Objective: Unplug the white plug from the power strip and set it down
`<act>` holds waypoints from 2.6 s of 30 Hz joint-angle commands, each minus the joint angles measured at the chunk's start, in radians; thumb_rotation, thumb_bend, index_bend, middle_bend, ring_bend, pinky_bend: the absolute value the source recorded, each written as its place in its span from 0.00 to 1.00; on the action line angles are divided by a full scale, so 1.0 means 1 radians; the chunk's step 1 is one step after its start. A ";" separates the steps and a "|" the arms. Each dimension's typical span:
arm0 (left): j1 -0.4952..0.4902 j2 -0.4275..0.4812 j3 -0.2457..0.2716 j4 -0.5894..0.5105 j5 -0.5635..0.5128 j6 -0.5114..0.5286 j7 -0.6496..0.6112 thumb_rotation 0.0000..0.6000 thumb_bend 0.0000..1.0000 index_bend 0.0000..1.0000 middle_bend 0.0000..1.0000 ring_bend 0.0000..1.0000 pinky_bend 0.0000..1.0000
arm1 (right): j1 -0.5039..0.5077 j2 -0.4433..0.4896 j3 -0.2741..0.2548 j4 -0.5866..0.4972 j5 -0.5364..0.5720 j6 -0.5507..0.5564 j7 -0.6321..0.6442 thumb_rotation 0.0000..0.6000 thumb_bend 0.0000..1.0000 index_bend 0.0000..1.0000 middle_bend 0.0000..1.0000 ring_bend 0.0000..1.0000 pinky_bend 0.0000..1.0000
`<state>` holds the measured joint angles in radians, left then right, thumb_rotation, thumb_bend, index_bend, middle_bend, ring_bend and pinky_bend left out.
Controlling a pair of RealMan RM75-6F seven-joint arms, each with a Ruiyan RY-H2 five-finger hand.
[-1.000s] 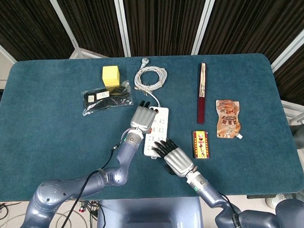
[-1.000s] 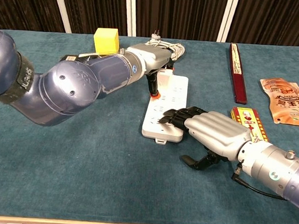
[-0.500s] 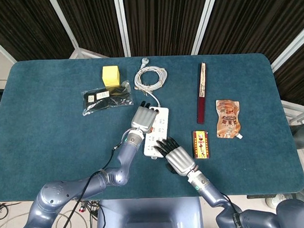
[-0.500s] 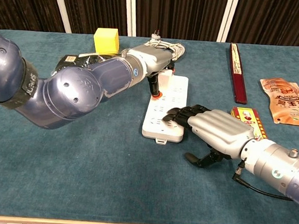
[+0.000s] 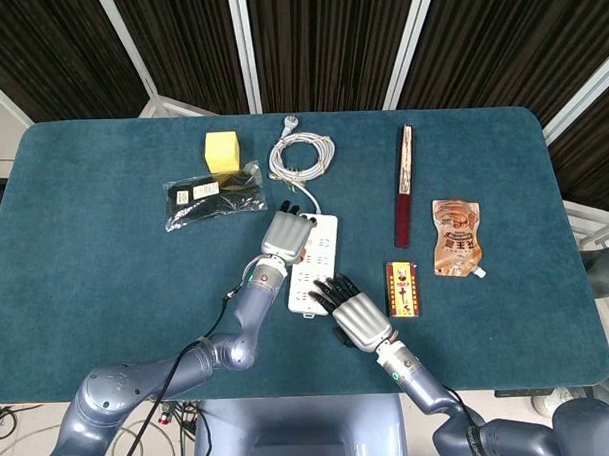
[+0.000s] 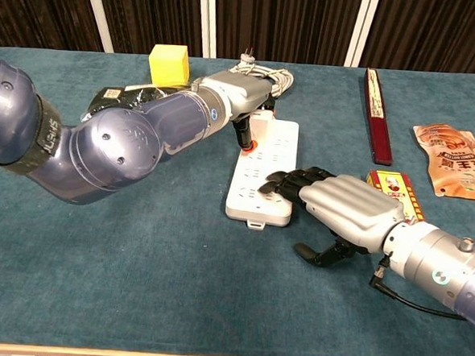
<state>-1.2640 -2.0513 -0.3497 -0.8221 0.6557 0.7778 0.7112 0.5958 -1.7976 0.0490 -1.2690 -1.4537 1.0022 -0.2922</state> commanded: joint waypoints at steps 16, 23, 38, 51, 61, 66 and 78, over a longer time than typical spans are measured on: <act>0.001 -0.039 -0.009 0.057 0.073 0.022 -0.064 1.00 0.33 0.77 0.81 0.32 0.20 | 0.000 -0.003 -0.001 0.006 -0.001 0.007 0.002 1.00 0.51 0.10 0.08 0.04 0.04; 0.007 -0.049 -0.008 0.078 0.089 0.017 -0.069 1.00 0.34 0.79 0.84 0.35 0.21 | -0.002 0.001 -0.002 0.000 0.000 0.011 0.000 1.00 0.51 0.10 0.08 0.04 0.04; 0.011 -0.053 -0.025 0.081 0.120 0.026 -0.078 1.00 0.35 0.82 0.86 0.38 0.24 | -0.004 0.008 -0.008 -0.016 0.001 0.011 -0.013 1.00 0.51 0.11 0.08 0.04 0.04; 0.024 -0.039 -0.036 0.056 0.130 0.033 -0.079 1.00 0.34 0.82 0.89 0.42 0.30 | -0.006 -0.005 -0.017 -0.015 0.003 0.006 -0.022 1.00 0.51 0.11 0.08 0.04 0.04; 0.027 -0.030 -0.044 0.041 0.148 0.037 -0.093 1.00 0.34 0.83 0.89 0.43 0.32 | -0.008 -0.012 -0.021 -0.013 0.002 0.006 -0.024 1.00 0.51 0.11 0.08 0.04 0.04; 0.029 -0.028 -0.042 0.032 0.154 0.037 -0.091 1.00 0.34 0.83 0.89 0.43 0.32 | -0.008 -0.016 -0.024 -0.013 0.000 0.006 -0.024 1.00 0.51 0.11 0.08 0.04 0.04; 0.033 -0.020 -0.045 0.007 0.166 0.046 -0.093 1.00 0.34 0.83 0.90 0.44 0.33 | -0.011 -0.019 -0.030 -0.013 0.001 0.002 -0.024 1.00 0.51 0.12 0.07 0.04 0.04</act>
<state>-1.2315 -2.0716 -0.3948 -0.8137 0.8210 0.8232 0.6178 0.5846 -1.8159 0.0197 -1.2826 -1.4524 1.0040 -0.3162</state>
